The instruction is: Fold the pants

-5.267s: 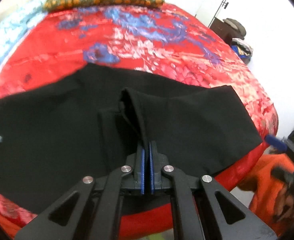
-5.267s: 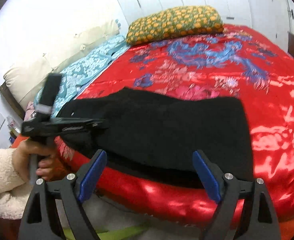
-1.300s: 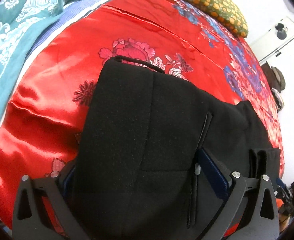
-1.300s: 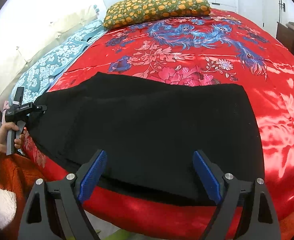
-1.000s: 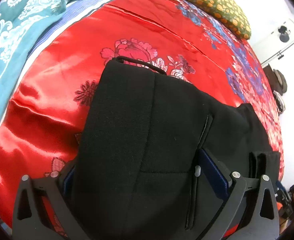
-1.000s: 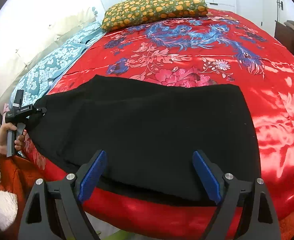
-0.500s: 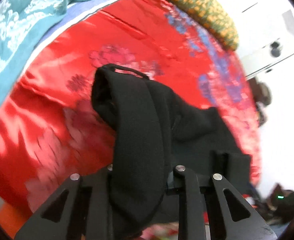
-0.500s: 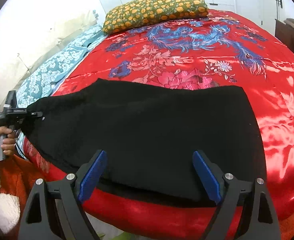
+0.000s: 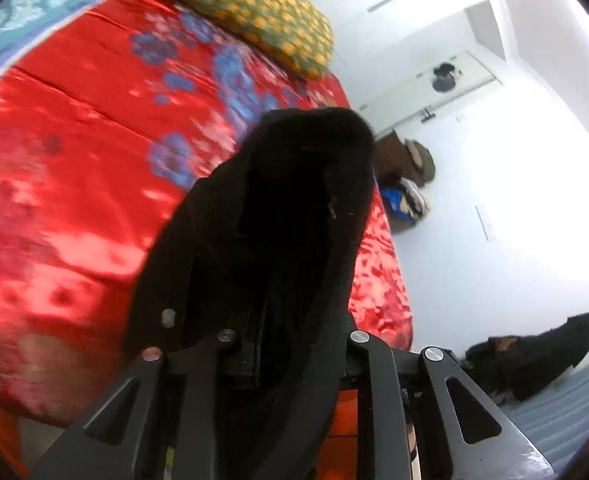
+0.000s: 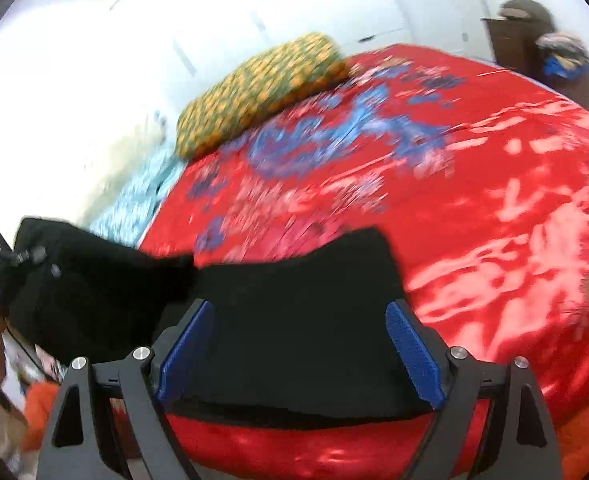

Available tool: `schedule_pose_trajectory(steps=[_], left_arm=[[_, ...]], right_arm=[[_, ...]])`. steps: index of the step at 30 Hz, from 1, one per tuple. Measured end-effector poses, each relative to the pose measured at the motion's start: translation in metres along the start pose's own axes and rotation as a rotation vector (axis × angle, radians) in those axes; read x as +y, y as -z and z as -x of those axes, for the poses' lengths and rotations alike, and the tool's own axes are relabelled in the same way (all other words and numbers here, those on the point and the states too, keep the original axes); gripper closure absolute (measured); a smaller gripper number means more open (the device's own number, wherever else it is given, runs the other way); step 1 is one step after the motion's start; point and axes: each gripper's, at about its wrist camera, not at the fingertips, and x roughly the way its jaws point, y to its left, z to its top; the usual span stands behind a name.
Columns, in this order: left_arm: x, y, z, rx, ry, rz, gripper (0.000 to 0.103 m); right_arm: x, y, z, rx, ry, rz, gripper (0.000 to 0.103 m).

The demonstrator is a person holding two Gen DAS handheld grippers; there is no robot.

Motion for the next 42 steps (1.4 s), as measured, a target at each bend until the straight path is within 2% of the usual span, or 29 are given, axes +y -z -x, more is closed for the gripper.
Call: schedule_pose_trajectory(steps=[5,8,10,11,12,14,15,17,19,21,25,27,28,31,33,35,36,37,38,39,40,41,42], left_arm=[[-0.030,0.012,-0.078,0.046,0.008,0.056,0.084],[-0.051,0.018,-0.125,0.043,-0.047,0.035,0.083],[-0.063,0.025,-0.151,0.032,-0.111,-0.017,0.078],[-0.072,0.029,-0.170,0.046,-0.139,-0.068,0.066],[-0.087,0.038,-0.200,0.120,-0.172,-0.159,0.050],[-0.110,0.062,-0.237,0.254,-0.217,-0.289,0.046],[-0.120,0.070,-0.243,0.279,-0.214,-0.323,0.047],[-0.136,0.077,-0.238,0.267,-0.158,-0.345,0.044],[-0.138,0.066,-0.214,0.224,-0.067,-0.312,0.033],[-0.132,0.047,-0.184,0.148,-0.047,-0.282,0.018],[-0.091,0.015,-0.123,0.021,-0.114,-0.226,0.016],[-0.066,0.013,-0.097,-0.021,-0.172,-0.203,0.016],[-0.051,0.018,-0.084,-0.036,-0.197,-0.191,0.016],[-0.013,0.033,-0.070,-0.031,-0.243,-0.152,0.015],[0.015,0.050,-0.069,0.003,-0.271,-0.115,0.015],[0.037,0.066,-0.071,0.036,-0.295,-0.082,0.015],[0.044,0.073,-0.071,0.051,-0.299,-0.073,0.016],[0.049,0.079,-0.070,0.066,-0.302,-0.063,0.016],[0.050,0.083,-0.070,0.074,-0.301,-0.061,0.016],[0.049,0.085,-0.068,0.080,-0.300,-0.061,0.016],[0.048,0.084,-0.069,0.077,-0.299,-0.069,0.016],[0.044,0.083,-0.068,0.068,-0.299,-0.080,0.016],[0.040,0.082,-0.066,0.056,-0.299,-0.096,0.016]], right_arm=[[-0.038,-0.012,0.029,-0.085,0.017,-0.115,0.015],[-0.058,-0.014,0.038,-0.104,0.027,-0.164,0.015],[-0.067,-0.014,0.039,-0.103,0.031,-0.188,0.015],[-0.070,-0.014,0.039,-0.103,0.032,-0.198,0.015],[-0.073,-0.014,0.038,-0.103,0.031,-0.208,0.015],[-0.079,-0.012,0.039,-0.101,0.024,-0.234,0.015],[-0.082,-0.011,0.039,-0.101,0.023,-0.247,0.015],[-0.093,-0.008,0.045,-0.105,0.030,-0.278,0.015],[-0.099,-0.007,0.048,-0.105,0.028,-0.292,0.015],[-0.100,-0.006,0.044,-0.086,-0.013,-0.279,0.015],[-0.066,0.001,0.007,0.102,-0.158,-0.131,0.016],[-0.044,0.008,-0.008,0.176,-0.153,-0.042,0.017],[-0.035,0.010,-0.015,0.200,-0.113,0.008,0.017],[-0.027,0.012,-0.030,0.244,-0.026,0.051,0.019],[-0.018,0.005,-0.028,0.220,0.010,0.115,0.022],[-0.003,-0.010,-0.033,0.225,-0.033,0.260,0.022],[0.002,-0.015,-0.040,0.258,-0.047,0.319,0.022],[0.004,-0.022,-0.056,0.342,-0.076,0.367,0.022],[0.000,-0.026,-0.071,0.421,-0.086,0.374,0.025],[-0.006,-0.030,-0.084,0.481,-0.076,0.366,0.035],[-0.013,-0.034,-0.093,0.533,-0.104,0.342,0.043],[-0.015,-0.036,-0.097,0.576,-0.164,0.322,0.067],[-0.012,-0.039,-0.094,0.591,-0.204,0.326,0.075]])
